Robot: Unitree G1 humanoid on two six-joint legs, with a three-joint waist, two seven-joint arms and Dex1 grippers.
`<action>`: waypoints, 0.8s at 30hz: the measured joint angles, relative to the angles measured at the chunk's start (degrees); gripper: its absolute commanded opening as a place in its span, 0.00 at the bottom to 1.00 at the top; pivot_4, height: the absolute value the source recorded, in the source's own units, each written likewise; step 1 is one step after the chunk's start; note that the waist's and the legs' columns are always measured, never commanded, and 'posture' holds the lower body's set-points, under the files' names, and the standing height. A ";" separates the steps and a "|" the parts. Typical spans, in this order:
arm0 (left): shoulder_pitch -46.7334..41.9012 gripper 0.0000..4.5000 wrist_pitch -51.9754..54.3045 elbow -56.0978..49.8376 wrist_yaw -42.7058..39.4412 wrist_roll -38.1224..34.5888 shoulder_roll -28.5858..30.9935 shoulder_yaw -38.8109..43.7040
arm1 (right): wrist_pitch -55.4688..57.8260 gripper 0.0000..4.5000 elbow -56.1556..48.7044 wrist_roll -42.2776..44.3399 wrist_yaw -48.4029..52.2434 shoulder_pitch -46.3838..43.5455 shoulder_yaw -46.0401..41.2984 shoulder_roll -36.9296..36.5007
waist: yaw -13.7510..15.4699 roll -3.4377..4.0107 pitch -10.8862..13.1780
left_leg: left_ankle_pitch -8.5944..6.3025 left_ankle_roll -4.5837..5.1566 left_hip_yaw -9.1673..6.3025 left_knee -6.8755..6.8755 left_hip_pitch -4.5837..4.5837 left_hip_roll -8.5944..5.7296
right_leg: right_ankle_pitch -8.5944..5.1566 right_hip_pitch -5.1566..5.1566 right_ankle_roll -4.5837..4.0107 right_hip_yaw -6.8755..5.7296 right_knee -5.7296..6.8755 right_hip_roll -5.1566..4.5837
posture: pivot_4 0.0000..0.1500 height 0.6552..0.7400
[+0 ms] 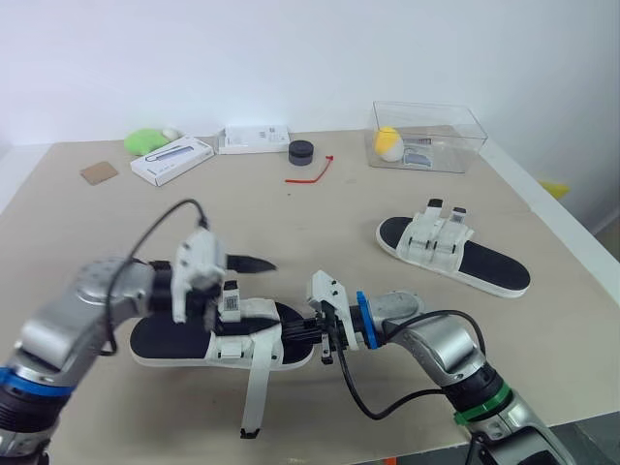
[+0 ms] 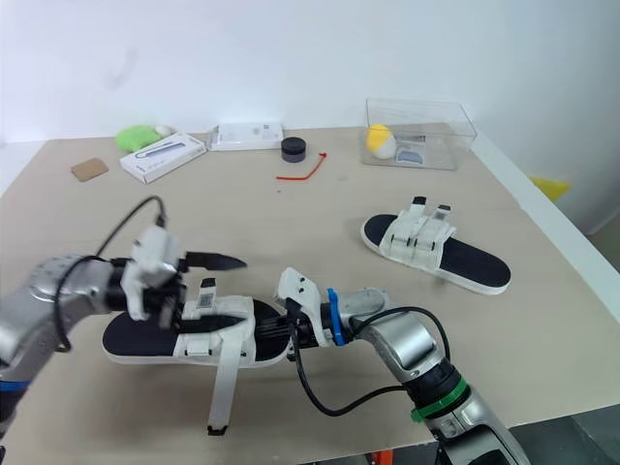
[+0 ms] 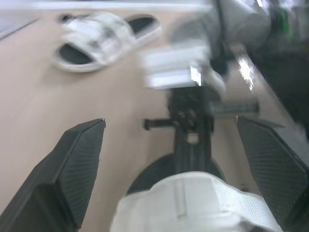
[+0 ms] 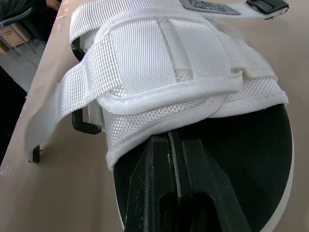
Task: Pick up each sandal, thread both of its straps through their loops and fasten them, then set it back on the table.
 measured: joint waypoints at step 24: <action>27.01 0.99 22.15 -14.59 8.34 -11.17 1.50 1.68 | 0.87 0.00 -1.61 0.74 -0.03 0.89 -0.13 -0.97 | 0.20 0.02 0.00 | -0.14 -0.23 -0.02 -0.24 0.15 -0.12 | -0.51 0.03 -0.42 -0.07 -0.02 -0.15 | 1.00 1.00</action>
